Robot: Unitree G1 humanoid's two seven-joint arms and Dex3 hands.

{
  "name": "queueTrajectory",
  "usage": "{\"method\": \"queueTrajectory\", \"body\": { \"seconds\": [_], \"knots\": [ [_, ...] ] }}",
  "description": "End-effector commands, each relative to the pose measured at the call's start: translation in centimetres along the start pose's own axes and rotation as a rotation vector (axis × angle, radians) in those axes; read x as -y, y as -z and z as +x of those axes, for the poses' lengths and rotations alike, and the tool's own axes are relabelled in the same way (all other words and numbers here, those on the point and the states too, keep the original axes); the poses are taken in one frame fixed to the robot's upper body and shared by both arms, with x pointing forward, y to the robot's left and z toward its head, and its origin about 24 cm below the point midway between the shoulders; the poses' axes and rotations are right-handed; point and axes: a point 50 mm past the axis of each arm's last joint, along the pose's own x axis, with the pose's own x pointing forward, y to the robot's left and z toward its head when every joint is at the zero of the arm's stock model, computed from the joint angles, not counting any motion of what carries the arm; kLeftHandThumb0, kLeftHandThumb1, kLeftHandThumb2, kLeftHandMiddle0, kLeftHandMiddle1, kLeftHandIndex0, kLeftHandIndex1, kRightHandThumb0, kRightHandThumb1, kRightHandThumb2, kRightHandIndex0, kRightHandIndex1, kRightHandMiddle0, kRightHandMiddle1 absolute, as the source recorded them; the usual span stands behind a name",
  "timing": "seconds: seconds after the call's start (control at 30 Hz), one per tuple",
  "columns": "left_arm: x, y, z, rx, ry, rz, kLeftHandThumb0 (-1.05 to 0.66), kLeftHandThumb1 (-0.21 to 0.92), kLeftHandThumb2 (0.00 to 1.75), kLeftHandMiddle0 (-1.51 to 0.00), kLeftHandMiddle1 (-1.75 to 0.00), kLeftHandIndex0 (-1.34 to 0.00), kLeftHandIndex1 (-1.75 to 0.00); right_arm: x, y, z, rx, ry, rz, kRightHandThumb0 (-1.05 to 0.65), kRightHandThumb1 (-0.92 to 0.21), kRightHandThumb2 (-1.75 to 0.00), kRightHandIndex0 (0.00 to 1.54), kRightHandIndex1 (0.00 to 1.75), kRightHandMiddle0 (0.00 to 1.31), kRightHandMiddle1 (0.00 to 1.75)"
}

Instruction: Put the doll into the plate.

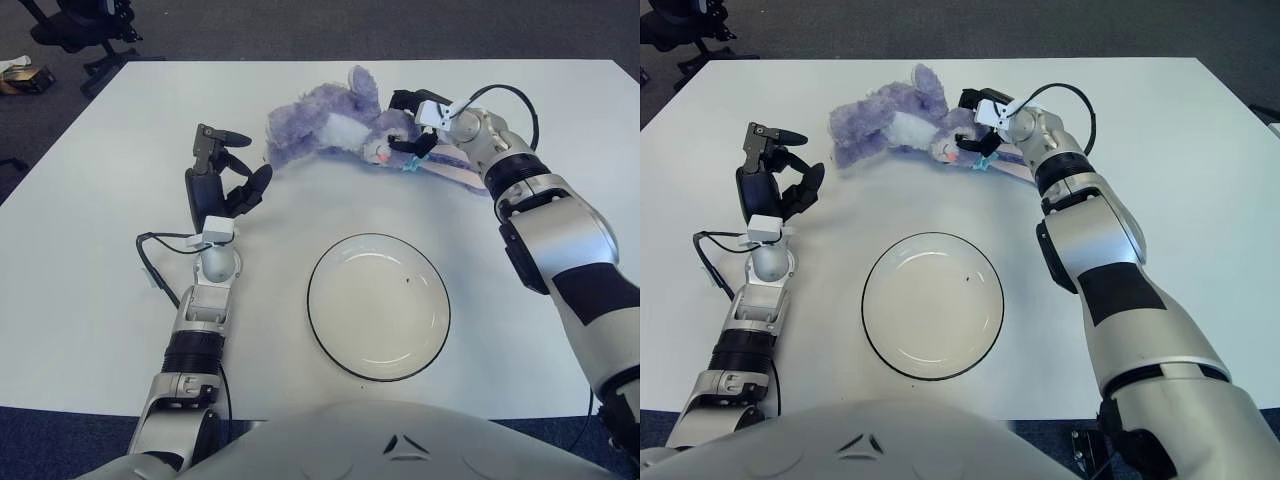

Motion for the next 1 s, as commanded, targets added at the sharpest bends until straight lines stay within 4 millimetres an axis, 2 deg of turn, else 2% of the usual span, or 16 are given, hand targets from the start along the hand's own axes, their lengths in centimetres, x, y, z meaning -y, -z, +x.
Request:
{"method": "queueTrajectory", "body": {
  "seconds": [0.0, 0.07, 0.1, 0.33, 0.6, 0.97],
  "knots": [
    [-0.1, 2.6, -3.9, -0.177, 0.034, 0.028, -0.36, 0.92, 0.3, -0.77, -1.75, -0.43, -1.5, 1.1, -0.3, -0.4, -0.01, -0.03, 0.03, 0.19, -0.54, -0.83, 0.69, 1.75, 0.62, 1.75],
    [-0.1, 2.6, -3.9, -0.177, 0.035, 0.027, -0.36, 0.92, 0.3, -0.77, -1.75, -0.43, -1.5, 1.1, -0.3, -0.4, -0.022, -0.051, 0.045, 0.03, -0.66, -0.51, 0.81, 1.75, 0.61, 1.75],
    [-0.1, 2.6, -3.9, -0.177, 0.035, 0.027, -0.36, 0.92, 0.3, -0.77, -1.75, -0.43, -1.5, 1.1, -0.3, -0.4, -0.025, -0.055, 0.047, -0.01, -0.7, -0.42, 0.84, 1.75, 0.61, 1.75],
    [-0.1, 2.5, -4.0, -0.176, 0.037, 0.023, -0.36, 0.92, 0.3, -0.76, -1.75, -0.43, -1.51, 0.6, 0.0, -0.4, -0.049, -0.099, 0.046, -0.13, -0.8, -0.18, 0.9, 1.75, 0.6, 1.75],
    [-0.1, 2.4, -4.0, -0.176, 0.04, 0.021, -0.36, 0.92, 0.31, -0.76, -1.75, -0.43, -1.51, 0.3, 0.1, -0.5, -0.081, -0.193, -0.028, -0.18, -0.85, -0.08, 0.91, 1.75, 0.58, 1.75],
    [-0.1, 2.3, -4.1, -0.178, 0.044, 0.018, -0.35, 0.92, 0.31, -0.76, -1.75, -0.43, -1.51, 0.1, 0.4, -0.8, -0.075, -0.254, -0.078, -0.21, -0.87, -0.05, 0.91, 1.75, 0.55, 1.75]
  ]
}}
